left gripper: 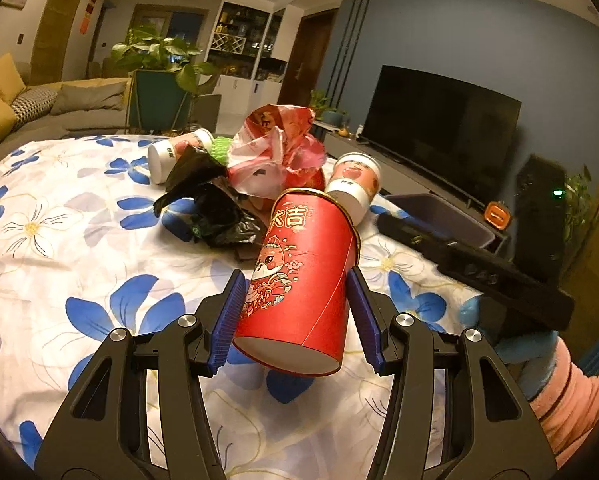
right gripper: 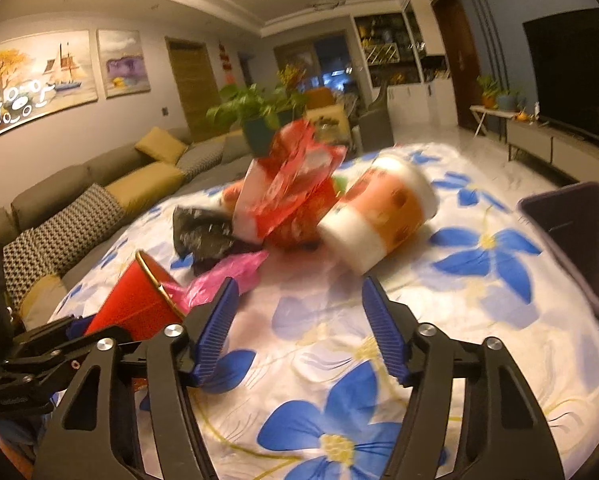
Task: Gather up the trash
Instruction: 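Move the left tool to the red paper cup and close around it, then grasp the pink bag with the right tool while the left tool holds the red cup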
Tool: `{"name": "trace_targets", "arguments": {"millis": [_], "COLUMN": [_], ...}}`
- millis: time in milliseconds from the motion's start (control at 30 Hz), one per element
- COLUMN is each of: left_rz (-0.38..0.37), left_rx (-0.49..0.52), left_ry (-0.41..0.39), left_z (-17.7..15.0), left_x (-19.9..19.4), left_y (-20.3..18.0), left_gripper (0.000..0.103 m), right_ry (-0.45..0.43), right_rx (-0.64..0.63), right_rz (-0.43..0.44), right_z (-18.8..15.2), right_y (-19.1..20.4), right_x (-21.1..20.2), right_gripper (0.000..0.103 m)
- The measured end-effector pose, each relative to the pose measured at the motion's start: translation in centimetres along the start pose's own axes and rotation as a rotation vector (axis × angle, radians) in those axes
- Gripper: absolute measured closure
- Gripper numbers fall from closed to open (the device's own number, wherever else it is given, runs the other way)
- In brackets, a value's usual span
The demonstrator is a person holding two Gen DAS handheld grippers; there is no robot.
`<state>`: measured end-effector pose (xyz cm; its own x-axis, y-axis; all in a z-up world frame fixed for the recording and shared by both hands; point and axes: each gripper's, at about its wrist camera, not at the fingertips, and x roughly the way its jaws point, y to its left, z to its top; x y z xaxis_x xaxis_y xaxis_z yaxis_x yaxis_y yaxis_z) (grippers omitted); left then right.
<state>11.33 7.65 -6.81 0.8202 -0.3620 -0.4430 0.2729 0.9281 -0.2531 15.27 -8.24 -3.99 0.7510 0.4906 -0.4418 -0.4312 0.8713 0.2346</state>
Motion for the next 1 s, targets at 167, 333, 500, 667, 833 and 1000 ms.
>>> {"name": "trace_targets", "arguments": {"millis": [167,333,500,667,833,1000], "left_rz": [0.007,0.009,0.003,-0.002,-0.01,-0.018], "left_rx": [0.013,0.012,0.015,0.011,0.008,0.006], "left_ry": [0.037,0.066,0.066,0.065,0.061,0.057], "left_z": [-0.9,-1.7,-2.0,-2.1,-2.2,-2.2], "left_x": [0.5,0.5,0.2,0.3,0.2,0.2], "left_y": [0.3,0.9,1.3,1.7,1.9,2.1], "left_gripper": [0.052,0.052,0.052,0.052,0.051,0.051], "right_ry": [0.038,0.089,0.145,0.193,0.252,0.276], "right_rx": [-0.009,-0.018,-0.009,0.026,0.074,0.108], "right_rz": [0.041,0.097,0.149,0.198,0.243,0.266], "right_z": [-0.1,-0.1,-0.1,0.1,0.0,0.1], "right_y": [0.8,1.5,1.8,1.5,0.6,-0.1], "right_x": [1.5,3.0,4.5,5.7,6.4,6.8], "right_gripper": [0.049,0.06,0.063,0.073,0.074,0.076]}}
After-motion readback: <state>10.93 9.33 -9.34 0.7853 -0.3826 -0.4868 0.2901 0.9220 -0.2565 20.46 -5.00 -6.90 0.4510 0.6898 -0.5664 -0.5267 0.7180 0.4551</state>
